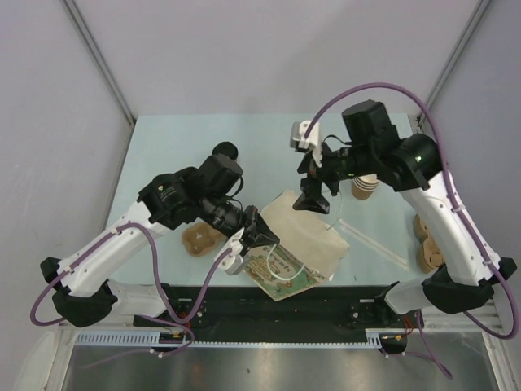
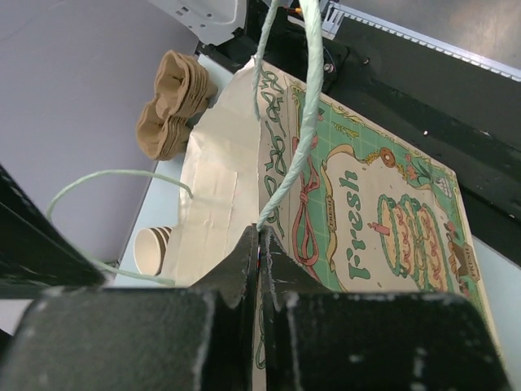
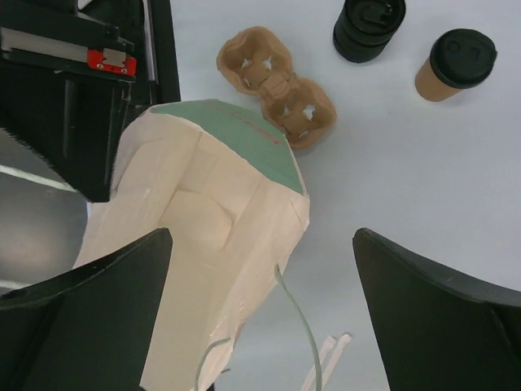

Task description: Pack the takeout coffee

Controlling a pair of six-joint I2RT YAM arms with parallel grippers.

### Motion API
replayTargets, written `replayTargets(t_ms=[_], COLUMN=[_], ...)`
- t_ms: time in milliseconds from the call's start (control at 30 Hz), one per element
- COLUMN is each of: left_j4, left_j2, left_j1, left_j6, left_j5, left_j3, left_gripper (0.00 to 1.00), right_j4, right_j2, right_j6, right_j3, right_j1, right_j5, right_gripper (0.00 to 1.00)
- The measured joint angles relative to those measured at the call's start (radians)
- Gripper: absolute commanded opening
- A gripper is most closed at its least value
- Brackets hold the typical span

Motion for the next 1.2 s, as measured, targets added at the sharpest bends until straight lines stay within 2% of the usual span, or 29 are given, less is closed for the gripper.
replayTargets(t_ms=[167,300,467,733,767,967,1133,1200], left_j4=[-0.023,-0.036,-0.035,-0.027,-0.027,-0.024,-0.025,-0.025], left_j2=[0.000,0.000,-0.010,-0.053,-0.061,-0.083,-0.092,-0.092], left_j1=[-0.013,-0.019,-0.028,-0.031,-0.031,-0.032,-0.032,-0.032], left_j6=[0.042,0.061,0.078,0.085,0.085,0.085,0.095,0.100], left_j5=[0.000,0.001,0.001,0.000,0.000,-0.002,-0.002,-0.002], left_j3=[0.000,-0.001,-0.027,-0.080,-0.085,-0.093,-0.097,-0.097], left_gripper=[0.04,0.04,0.04,0.06,0.06,0.06,0.06,0.06], right_j4=[0.044,0.167,0.301,0.398,0.404,0.415,0.452,0.467], right_j2=[0.034,-0.009,-0.043,-0.043,-0.043,-0.044,-0.045,-0.045], right_j6=[-0.100,-0.203,-0.320,-0.435,-0.447,-0.511,-0.548,-0.566], right_j3=[-0.055,-0.208,-0.360,-0.385,-0.386,-0.405,-0.431,-0.431], right_j1=[0.100,0.139,0.181,0.217,0.220,0.270,0.321,0.339], right_j5=[0.061,0.071,0.076,0.096,0.103,0.153,0.183,0.191], right_gripper=[0.98,0.93,0.76,0.52,0.52,0.64,0.64,0.60])
